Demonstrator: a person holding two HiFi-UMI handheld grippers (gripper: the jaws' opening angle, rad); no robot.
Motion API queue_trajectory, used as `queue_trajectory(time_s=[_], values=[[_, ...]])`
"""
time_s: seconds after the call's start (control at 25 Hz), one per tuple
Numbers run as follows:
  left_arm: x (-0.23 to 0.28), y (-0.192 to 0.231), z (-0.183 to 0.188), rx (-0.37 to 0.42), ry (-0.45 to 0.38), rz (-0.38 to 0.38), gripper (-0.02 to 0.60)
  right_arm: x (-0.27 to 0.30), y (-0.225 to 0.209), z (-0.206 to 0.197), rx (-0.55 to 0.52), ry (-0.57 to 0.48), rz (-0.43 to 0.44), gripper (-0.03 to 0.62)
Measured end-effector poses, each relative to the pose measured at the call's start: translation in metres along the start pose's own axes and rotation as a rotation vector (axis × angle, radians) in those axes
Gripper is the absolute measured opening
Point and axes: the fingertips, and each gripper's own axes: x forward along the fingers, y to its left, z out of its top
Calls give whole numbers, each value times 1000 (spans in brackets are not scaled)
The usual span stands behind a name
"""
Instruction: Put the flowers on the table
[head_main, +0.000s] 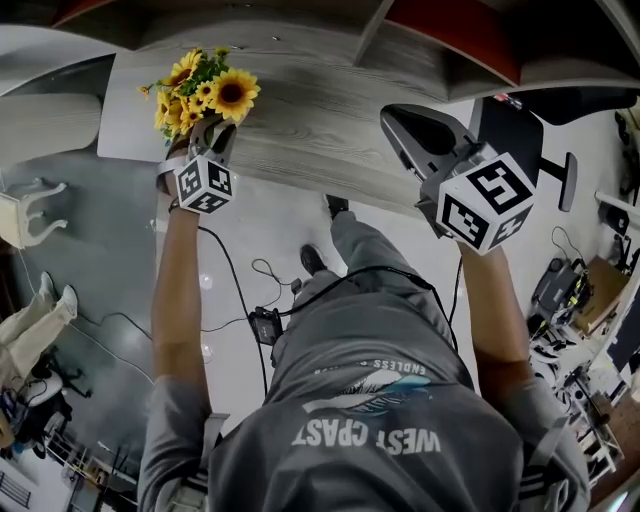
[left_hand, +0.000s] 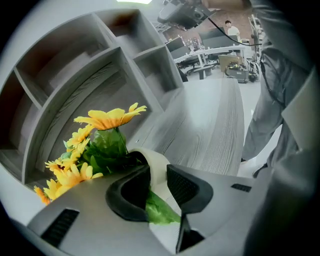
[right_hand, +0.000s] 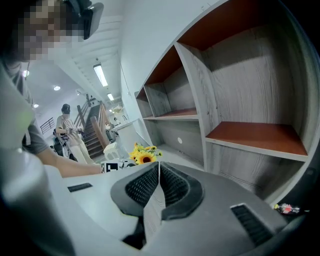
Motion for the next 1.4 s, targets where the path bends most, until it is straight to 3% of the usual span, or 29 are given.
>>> queue_trajectory(time_s=[0.68, 1.4], values=[[33, -22, -2, -14, 22, -44, 121, 9, -16, -7, 9, 29, 4, 31], [27, -32, 1, 15, 27, -35, 126, 2, -3, -9, 8, 22, 2, 31]])
